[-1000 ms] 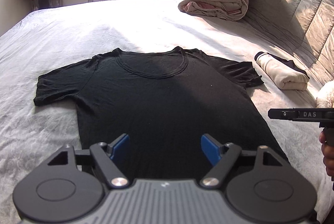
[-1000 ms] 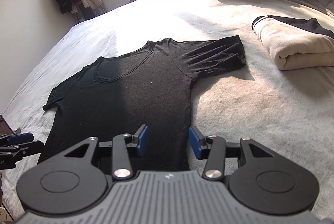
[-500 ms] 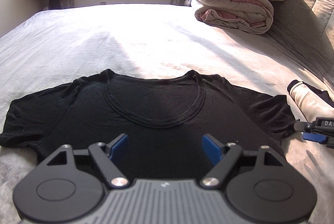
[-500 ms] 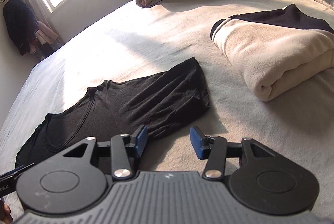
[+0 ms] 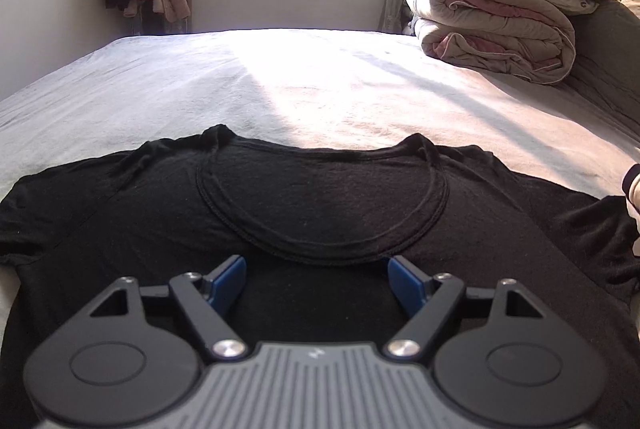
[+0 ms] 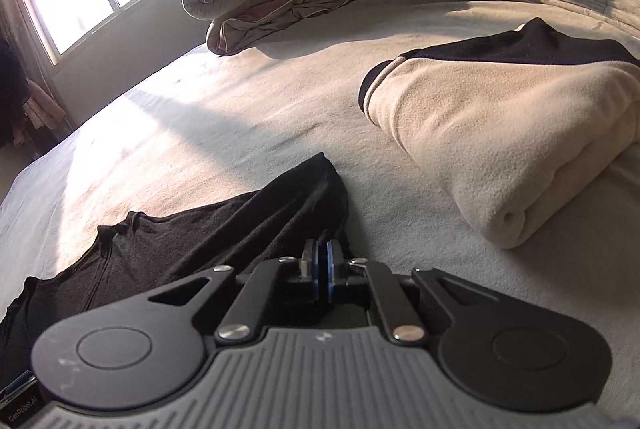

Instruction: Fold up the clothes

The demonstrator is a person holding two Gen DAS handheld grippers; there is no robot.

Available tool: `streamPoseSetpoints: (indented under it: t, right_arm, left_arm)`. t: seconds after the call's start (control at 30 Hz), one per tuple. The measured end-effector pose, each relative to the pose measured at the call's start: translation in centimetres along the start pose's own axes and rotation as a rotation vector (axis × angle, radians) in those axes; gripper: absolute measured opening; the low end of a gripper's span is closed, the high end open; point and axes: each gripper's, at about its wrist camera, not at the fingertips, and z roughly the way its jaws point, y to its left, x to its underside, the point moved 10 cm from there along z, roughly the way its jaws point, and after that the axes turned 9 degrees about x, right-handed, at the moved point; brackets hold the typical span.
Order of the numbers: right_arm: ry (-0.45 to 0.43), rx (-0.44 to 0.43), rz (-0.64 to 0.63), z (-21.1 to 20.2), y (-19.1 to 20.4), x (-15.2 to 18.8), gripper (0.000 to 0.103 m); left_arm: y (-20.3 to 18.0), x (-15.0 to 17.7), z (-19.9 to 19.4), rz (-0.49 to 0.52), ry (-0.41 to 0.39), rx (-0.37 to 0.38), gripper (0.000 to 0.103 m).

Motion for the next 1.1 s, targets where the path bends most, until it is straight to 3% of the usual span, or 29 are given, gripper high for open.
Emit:
streamPoseSetpoints:
  t: [0.13, 0.27, 0.33, 0.4, 0.53, 0.63, 0.7, 0.83, 0.87, 0.9, 0.93, 1.1]
  right_arm:
    - [-0.015, -0.036, -0.049, -1.2, 1.7, -1.1, 0.005]
    - [-0.059, -0.115, -0.2, -2.7, 6.7, -1.5, 0.005]
    - [-0.079, -0.174, -0.272, -3.2, 9.4, -0.9, 0.005]
    - [-0.089, -0.257, -0.326, -3.3, 12.0, 0.2, 0.005]
    - [-0.045, -0.425, -0.431, -2.9, 15.3, 3.5, 0.005]
    - [0.047, -0.465, -0.509, -1.9, 16.1, 6.1, 0.007]
    - [0.083, -0.473, -0.525, -1.7, 16.1, 6.6, 0.016]
    - [0.114, -0.549, -0.486, -3.2, 15.6, 5.9, 0.019]
    - [0.106, -0.559, -0.471, -3.6, 15.3, 5.3, 0.026]
    - [0.086, -0.552, -0.456, -4.0, 14.7, 4.6, 0.035]
    - [0.067, -0.542, -0.437, -4.1, 14.2, 3.8, 0.037]
    - [0.032, -0.467, -0.265, -2.5, 10.7, 0.7, 0.037]
  left_arm:
    - [0.3, -0.1, 0.2, -0.034, 0.001, 0.017, 0.081]
    - [0.5, -0.2, 0.1, -0.049, 0.004, 0.039, 0.08]
    - [1.0, -0.5, -0.1, -0.071, -0.001, 0.054, 0.072]
    - [1.7, -0.8, -0.4, -0.109, -0.012, 0.074, 0.058]
    - [2.7, -1.4, -0.8, -0.236, -0.04, 0.166, 0.053]
    - [2.1, -1.4, -0.7, -0.255, -0.044, 0.222, 0.053]
    - [1.5, -1.3, -0.6, -0.244, -0.041, 0.238, 0.054]
    - [0.2, -1.3, -0.5, -0.167, -0.039, 0.211, 0.056]
    - [0.0, -1.3, -0.5, -0.15, -0.038, 0.209, 0.056]
    - [-0.2, -1.4, -0.6, -0.137, -0.035, 0.208, 0.057]
    - [-0.5, -1.4, -0.7, -0.123, -0.033, 0.208, 0.057]
    - [-3.2, -1.9, -1.4, -0.012, -0.028, 0.22, 0.065]
